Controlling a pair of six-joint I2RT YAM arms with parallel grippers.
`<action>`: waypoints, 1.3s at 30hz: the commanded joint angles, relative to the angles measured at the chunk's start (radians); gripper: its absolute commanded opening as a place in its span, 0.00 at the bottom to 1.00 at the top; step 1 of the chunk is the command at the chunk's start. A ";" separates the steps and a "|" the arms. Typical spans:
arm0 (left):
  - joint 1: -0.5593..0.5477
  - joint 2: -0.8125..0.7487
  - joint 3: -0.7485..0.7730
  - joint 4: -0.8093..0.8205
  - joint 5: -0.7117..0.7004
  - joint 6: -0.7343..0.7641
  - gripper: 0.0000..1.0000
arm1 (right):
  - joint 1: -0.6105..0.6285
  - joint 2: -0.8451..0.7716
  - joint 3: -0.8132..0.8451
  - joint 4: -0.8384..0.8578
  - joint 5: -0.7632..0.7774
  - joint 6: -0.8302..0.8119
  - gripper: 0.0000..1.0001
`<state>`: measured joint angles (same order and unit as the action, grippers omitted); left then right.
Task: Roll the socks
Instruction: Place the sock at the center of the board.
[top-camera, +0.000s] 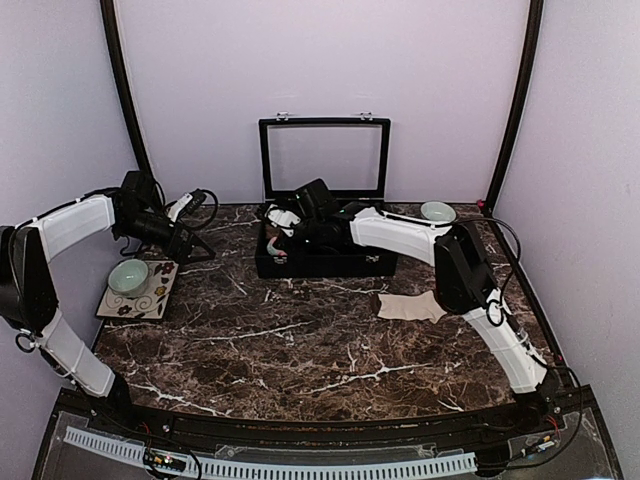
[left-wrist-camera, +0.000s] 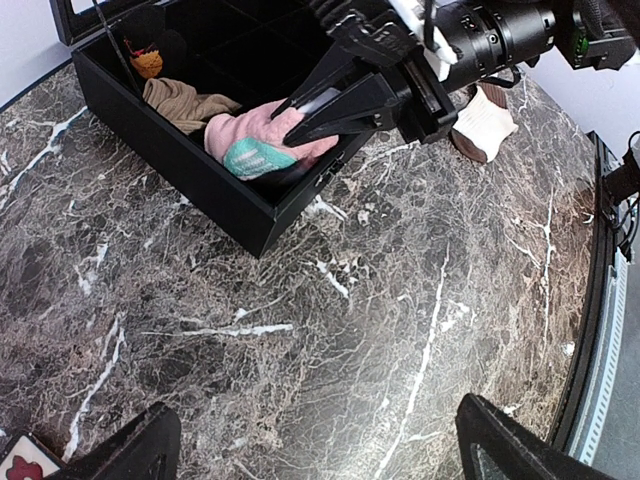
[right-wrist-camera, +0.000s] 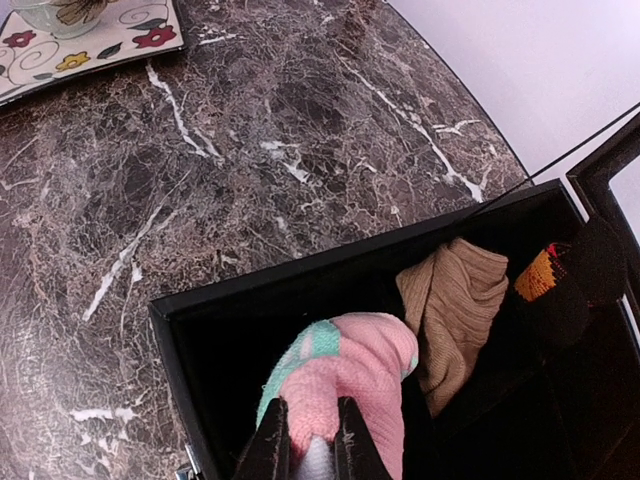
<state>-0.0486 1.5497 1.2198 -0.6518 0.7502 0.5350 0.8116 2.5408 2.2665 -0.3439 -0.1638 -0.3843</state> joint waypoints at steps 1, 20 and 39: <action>0.000 -0.044 -0.014 -0.006 0.006 0.002 0.99 | -0.014 0.112 0.082 -0.144 0.014 0.045 0.00; 0.000 -0.044 -0.004 -0.017 0.001 0.003 0.99 | -0.020 0.094 0.016 -0.091 0.056 0.140 0.40; 0.052 -0.151 -0.026 -0.031 -0.115 0.021 0.99 | -0.035 -0.370 -0.352 0.156 0.190 0.440 1.00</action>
<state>-0.0269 1.4670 1.2011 -0.6521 0.6811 0.5358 0.7849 2.3440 2.0769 -0.3569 -0.1165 -0.1509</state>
